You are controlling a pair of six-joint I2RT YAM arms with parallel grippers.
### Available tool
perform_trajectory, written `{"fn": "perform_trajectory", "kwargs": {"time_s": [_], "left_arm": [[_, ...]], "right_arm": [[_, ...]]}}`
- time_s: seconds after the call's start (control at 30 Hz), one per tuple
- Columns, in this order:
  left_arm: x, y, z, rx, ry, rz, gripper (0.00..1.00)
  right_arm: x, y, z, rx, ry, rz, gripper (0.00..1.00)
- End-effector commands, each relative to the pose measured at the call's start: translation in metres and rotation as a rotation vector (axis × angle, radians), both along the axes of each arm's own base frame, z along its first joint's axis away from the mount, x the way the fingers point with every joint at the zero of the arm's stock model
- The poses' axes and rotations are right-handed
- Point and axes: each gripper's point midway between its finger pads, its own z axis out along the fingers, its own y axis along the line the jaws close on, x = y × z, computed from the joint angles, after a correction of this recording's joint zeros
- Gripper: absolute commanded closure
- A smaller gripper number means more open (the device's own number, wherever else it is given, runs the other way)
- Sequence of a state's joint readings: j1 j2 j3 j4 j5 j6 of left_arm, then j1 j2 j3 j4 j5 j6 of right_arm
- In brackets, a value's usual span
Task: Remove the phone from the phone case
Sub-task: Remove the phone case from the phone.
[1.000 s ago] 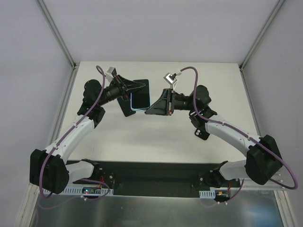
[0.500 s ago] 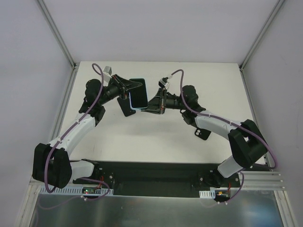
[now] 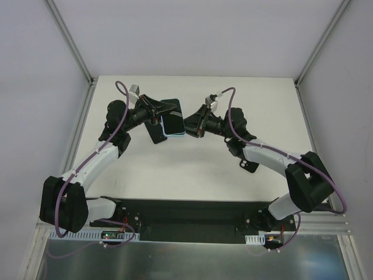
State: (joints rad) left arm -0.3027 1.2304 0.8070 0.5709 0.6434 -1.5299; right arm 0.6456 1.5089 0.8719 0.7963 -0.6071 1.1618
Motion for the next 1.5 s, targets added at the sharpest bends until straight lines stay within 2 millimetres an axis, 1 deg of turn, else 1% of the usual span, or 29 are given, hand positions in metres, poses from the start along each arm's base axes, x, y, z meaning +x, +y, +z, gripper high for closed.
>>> {"fn": "perform_trajectory", "kwargs": {"time_s": [0.0, 0.03, 0.07, 0.13, 0.17, 0.23, 0.3, 0.33, 0.4, 0.43, 0.47, 0.5, 0.53, 0.57, 0.6, 0.63, 0.67, 0.7, 0.77, 0.8, 0.9, 0.93, 1.03, 1.1, 1.2, 1.3, 1.4, 1.43, 1.47], "left_arm": [[-0.105, -0.031, 0.031, -0.034, -0.104, -0.472, 1.00], [-0.105, -0.032, 0.029, -0.026, -0.101, -0.468, 1.00], [-0.104, -0.032, 0.025, -0.016, -0.092, -0.469, 1.00], [-0.101, -0.033, 0.017, 0.014, -0.083, -0.466, 1.00], [-0.101, -0.033, 0.015, 0.020, -0.090, -0.469, 1.00], [-0.100, -0.035, 0.013, 0.022, -0.085, -0.474, 1.00], [-0.100, -0.035, 0.011, 0.027, -0.088, -0.477, 1.00], [-0.100, -0.035, 0.010, 0.029, -0.083, -0.481, 1.00], [-0.102, -0.035, 0.007, 0.038, -0.090, -0.492, 1.00], [-0.102, -0.035, 0.003, 0.047, -0.072, -0.490, 1.00], [-0.100, -0.035, 0.001, 0.065, -0.092, -0.482, 1.00], [-0.099, -0.035, -0.002, 0.080, -0.094, -0.477, 0.95], [-0.099, -0.035, -0.006, 0.096, -0.080, -0.475, 0.85], [-0.098, -0.034, -0.010, 0.118, -0.080, -0.472, 0.77], [-0.095, -0.035, -0.014, 0.130, -0.073, -0.465, 0.69], [-0.094, -0.035, -0.017, 0.139, -0.071, -0.464, 0.64], [-0.094, -0.034, -0.024, 0.155, -0.064, -0.466, 0.47], [-0.092, -0.035, -0.030, 0.170, -0.054, -0.460, 0.39], [-0.091, -0.034, -0.043, 0.193, -0.036, -0.461, 0.22], [-0.090, -0.035, -0.050, 0.200, -0.018, -0.461, 0.20], [-0.086, -0.034, -0.065, 0.219, 0.029, -0.453, 0.15], [-0.085, -0.034, -0.067, 0.225, 0.033, -0.444, 0.15], [-0.083, -0.033, -0.071, 0.244, 0.038, -0.431, 0.14], [-0.079, -0.032, -0.080, 0.275, 0.049, -0.415, 0.14], [-0.073, -0.027, -0.123, 0.385, 0.139, -0.388, 0.14], [-0.075, -0.026, -0.162, 0.441, 0.216, -0.401, 0.16], [-0.081, -0.032, -0.175, 0.484, 0.210, -0.421, 0.17], [-0.084, -0.036, -0.175, 0.493, 0.198, -0.433, 0.17], [-0.085, -0.037, -0.176, 0.504, 0.177, -0.439, 0.17]], "right_arm": [[0.085, -0.011, -0.006, -0.021, 0.026, -0.342, 0.65], [0.084, -0.004, 0.005, -0.002, 0.013, -0.322, 0.65], [0.078, 0.009, -0.001, -0.009, 0.025, -0.282, 0.66], [0.075, 0.020, 0.008, 0.016, 0.019, -0.247, 0.66], [0.071, 0.028, 0.005, 0.020, 0.023, -0.226, 0.66], [0.069, 0.034, 0.007, 0.030, 0.024, -0.202, 0.67], [0.068, 0.034, 0.009, 0.040, 0.028, -0.180, 0.73], [0.067, 0.032, 0.008, 0.041, 0.026, -0.177, 0.83], [0.067, 0.020, 0.004, 0.030, 0.021, -0.194, 0.97], [0.068, 0.015, -0.001, 0.014, 0.013, -0.204, 0.99], [0.071, 0.003, 0.004, 0.014, -0.001, -0.234, 0.99], [0.071, -0.005, -0.008, -0.021, 0.004, -0.251, 0.99], [0.071, -0.012, -0.023, -0.096, -0.001, -0.266, 0.99], [0.070, -0.023, -0.019, -0.130, -0.034, -0.293, 0.99], [0.066, -0.031, -0.038, -0.232, 0.008, -0.296, 0.99], [0.063, -0.037, -0.042, -0.296, -0.003, -0.302, 0.99], [0.061, -0.046, -0.041, -0.382, -0.086, -0.318, 0.99], [0.053, -0.057, -0.059, -0.487, -0.045, -0.315, 0.99], [0.051, -0.075, -0.056, -0.579, -0.113, -0.356, 0.99], [0.044, -0.086, -0.070, -0.657, -0.089, -0.350, 0.99], [0.041, -0.112, -0.078, -0.792, -0.130, -0.393, 0.99], [0.034, -0.121, -0.089, -0.854, -0.111, -0.384, 0.99], [0.028, -0.149, -0.103, -1.012, -0.120, -0.408, 0.99], [0.021, -0.167, -0.115, -1.127, -0.106, -0.414, 0.99], [0.012, -0.182, -0.129, -1.274, -0.103, -0.389, 0.99], [0.005, -0.185, -0.146, -1.390, -0.079, -0.341, 0.99], [-0.002, -0.181, -0.163, -1.466, -0.046, -0.304, 0.99], [-0.001, -0.178, -0.164, -1.472, -0.039, -0.297, 0.99], [-0.003, -0.174, -0.174, -1.490, -0.016, -0.273, 0.99]]}}
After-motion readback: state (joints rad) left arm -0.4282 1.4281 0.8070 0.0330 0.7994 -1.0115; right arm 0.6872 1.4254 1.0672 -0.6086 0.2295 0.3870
